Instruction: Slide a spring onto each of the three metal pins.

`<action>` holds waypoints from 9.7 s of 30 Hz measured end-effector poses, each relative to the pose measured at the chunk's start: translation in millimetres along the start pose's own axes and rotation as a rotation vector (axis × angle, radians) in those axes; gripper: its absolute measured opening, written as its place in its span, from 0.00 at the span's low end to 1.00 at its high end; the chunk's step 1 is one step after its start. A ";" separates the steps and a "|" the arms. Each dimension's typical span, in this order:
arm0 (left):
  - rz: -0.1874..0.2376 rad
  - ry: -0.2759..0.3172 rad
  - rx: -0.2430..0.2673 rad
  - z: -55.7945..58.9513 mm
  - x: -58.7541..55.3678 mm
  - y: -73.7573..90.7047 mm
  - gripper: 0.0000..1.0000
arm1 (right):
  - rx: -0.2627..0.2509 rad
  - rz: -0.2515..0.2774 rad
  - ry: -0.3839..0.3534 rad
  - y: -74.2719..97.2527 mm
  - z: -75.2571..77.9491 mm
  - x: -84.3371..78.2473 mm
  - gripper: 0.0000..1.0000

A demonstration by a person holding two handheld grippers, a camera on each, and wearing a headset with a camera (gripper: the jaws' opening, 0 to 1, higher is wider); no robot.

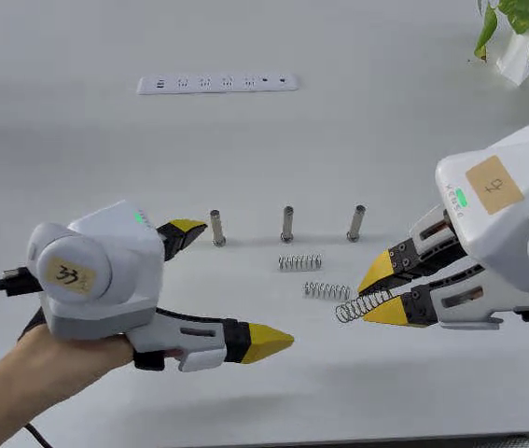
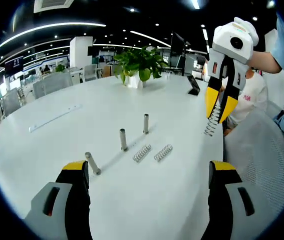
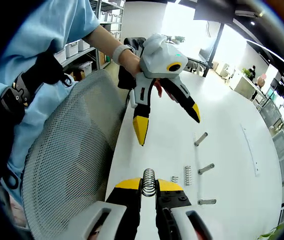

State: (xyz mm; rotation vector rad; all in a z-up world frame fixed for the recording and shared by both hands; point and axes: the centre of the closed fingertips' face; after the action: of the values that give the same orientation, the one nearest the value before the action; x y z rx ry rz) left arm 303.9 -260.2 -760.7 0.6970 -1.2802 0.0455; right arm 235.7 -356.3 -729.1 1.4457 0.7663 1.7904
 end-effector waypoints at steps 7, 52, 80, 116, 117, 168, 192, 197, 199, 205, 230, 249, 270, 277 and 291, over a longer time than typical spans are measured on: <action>0.014 0.039 0.072 -13.3 -6.5 24.1 0.99 | 0.028 -0.018 0.019 -3.8 4.0 9.4 0.06; 0.034 0.058 0.135 -33.7 -24.8 54.8 0.93 | 0.148 -0.305 0.230 -84.7 130.1 64.6 0.06; 0.035 0.112 0.146 -32.7 -38.8 52.7 0.91 | 0.199 -0.367 0.238 -117.9 137.1 66.6 0.06; 0.042 0.153 0.171 -37.9 -54.0 63.6 0.89 | 0.241 -0.454 0.263 -162.2 132.7 45.5 0.06; 0.044 0.155 0.172 -38.0 -54.4 64.0 0.89 | 0.241 -0.454 0.264 -163.8 132.8 45.1 0.06; 0.047 0.166 0.189 -39.6 -58.3 72.1 0.88 | 0.227 -0.419 0.181 -176.4 121.6 44.1 0.66; 0.043 0.142 0.191 -39.8 -49.7 74.5 0.88 | 0.129 -0.325 0.099 -171.1 132.7 38.4 0.99; 0.040 0.128 0.191 -40.9 -43.0 75.3 0.88 | 0.118 -0.279 0.056 -166.7 131.3 36.6 0.99; 0.039 0.123 0.191 -41.2 -41.2 75.6 0.88 | 0.107 -0.268 0.037 -163.3 131.9 35.2 0.99; 0.035 0.115 0.191 -40.7 -35.5 75.9 0.88 | 0.073 -0.202 0.003 -146.4 127.9 36.3 0.99; 0.033 0.094 0.169 -33.4 -5.5 61.3 0.88 | -0.109 0.022 -0.207 -69.8 120.0 7.3 0.99; 0.000 0.046 0.102 -21.3 9.2 43.8 0.87 | -0.264 0.061 -0.409 -15.1 81.3 -48.6 0.99; -0.063 -0.020 0.080 -18.0 9.1 36.5 0.87 | -0.379 0.071 -0.518 26.6 41.0 -89.6 0.99; -0.081 -0.013 0.118 -25.5 2.6 43.5 0.87 | -0.389 0.071 -0.522 38.2 39.7 -104.3 0.99; -0.114 -0.070 0.081 -14.1 7.5 26.8 0.87 | -0.386 0.090 -0.521 35.4 39.0 -112.7 0.99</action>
State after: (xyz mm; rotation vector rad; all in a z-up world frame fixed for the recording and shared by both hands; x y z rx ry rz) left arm 307.6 -234.4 -743.6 0.8464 -1.3094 -0.0204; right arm 283.2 -468.0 -756.5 1.5896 0.0850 1.4217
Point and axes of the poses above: the centre of the closed fingertips' face, and the gripper's own axes: y roughly backward along the fingers, z roughly to its right, x roughly out of its top, and after that the axes turned 6 degrees about -x, right-handed
